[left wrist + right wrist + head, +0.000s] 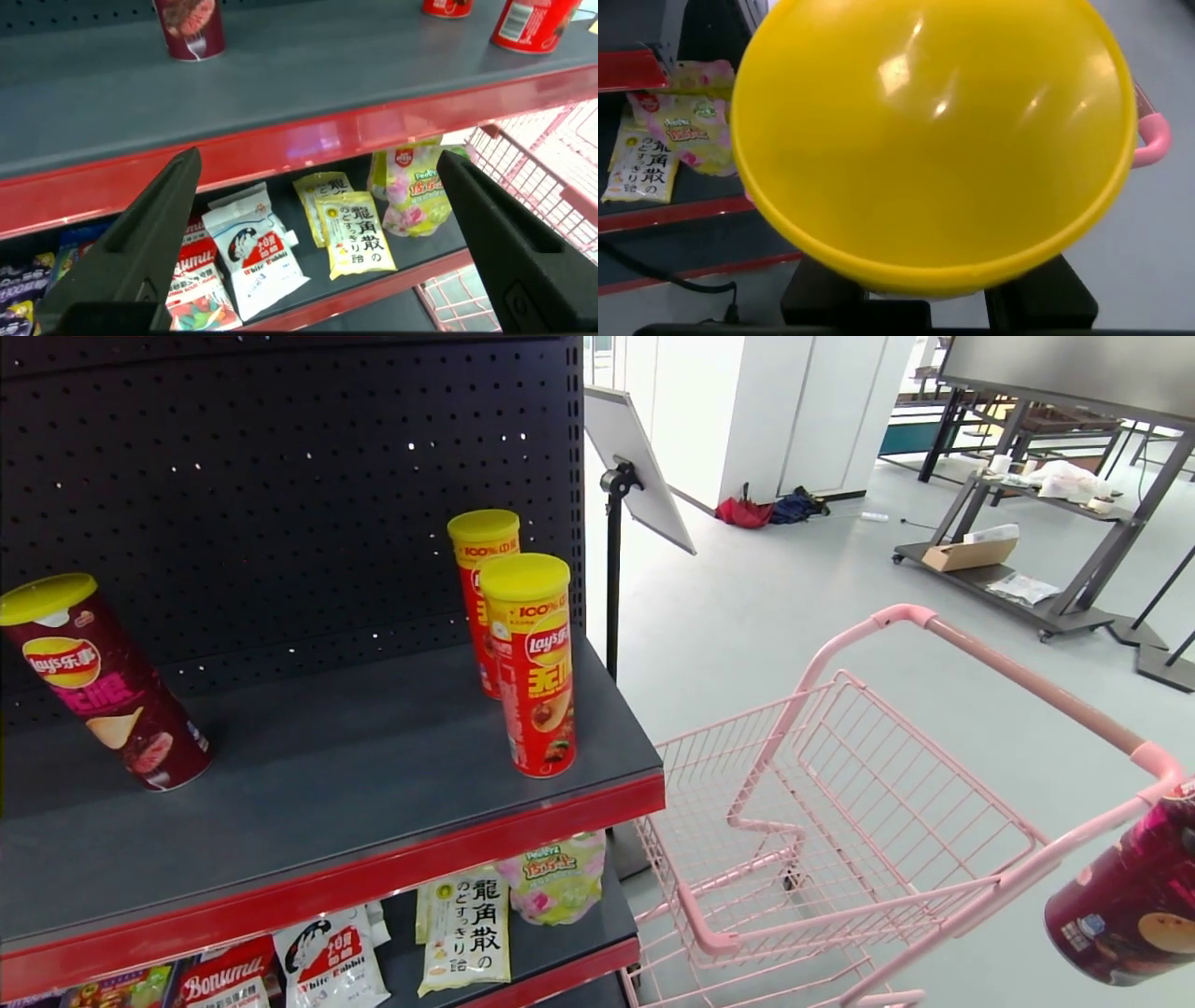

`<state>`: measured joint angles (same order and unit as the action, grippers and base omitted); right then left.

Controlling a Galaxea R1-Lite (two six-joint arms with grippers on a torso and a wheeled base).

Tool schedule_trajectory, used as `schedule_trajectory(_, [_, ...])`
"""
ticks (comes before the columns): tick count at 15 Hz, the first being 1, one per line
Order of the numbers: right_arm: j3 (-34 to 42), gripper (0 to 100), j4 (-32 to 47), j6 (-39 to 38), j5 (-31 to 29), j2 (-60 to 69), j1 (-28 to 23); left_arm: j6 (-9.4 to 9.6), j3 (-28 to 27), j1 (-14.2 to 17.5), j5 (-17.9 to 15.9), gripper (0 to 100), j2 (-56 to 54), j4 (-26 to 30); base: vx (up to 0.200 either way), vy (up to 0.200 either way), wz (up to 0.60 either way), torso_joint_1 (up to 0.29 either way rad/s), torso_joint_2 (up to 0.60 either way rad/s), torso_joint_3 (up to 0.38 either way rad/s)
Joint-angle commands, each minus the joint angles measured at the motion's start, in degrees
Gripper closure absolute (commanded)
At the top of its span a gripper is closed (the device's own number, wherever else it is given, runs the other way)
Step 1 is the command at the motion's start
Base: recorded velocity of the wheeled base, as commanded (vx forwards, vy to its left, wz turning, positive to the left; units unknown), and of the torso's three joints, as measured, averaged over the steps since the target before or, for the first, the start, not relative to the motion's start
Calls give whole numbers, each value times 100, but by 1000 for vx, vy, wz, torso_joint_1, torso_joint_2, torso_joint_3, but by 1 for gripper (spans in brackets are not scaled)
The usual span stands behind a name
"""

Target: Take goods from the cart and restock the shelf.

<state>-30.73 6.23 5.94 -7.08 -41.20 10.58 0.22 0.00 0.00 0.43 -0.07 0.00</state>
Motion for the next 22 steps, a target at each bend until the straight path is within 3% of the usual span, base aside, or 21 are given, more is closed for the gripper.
schedule_trajectory(1, [23,100,1,4,5,-28,5,-4,0,0,1,0,7,0,0,0,0,163,-373,-222])
schedule_trajectory(11, [111,100,-8,39,181,7,-3,-4,0,0,1,0,7,0,0,0,0,146,-329,-188])
schedule_trajectory(20, [322,100,-25,48,190,95,-3,-4,0,0,1,0,7,0,0,0,600,9,-6,-6])
schedule_trajectory(22, [533,100,-25,-5,190,350,-30,-4,0,0,1,0,7,0,0,0,0,0,0,0])
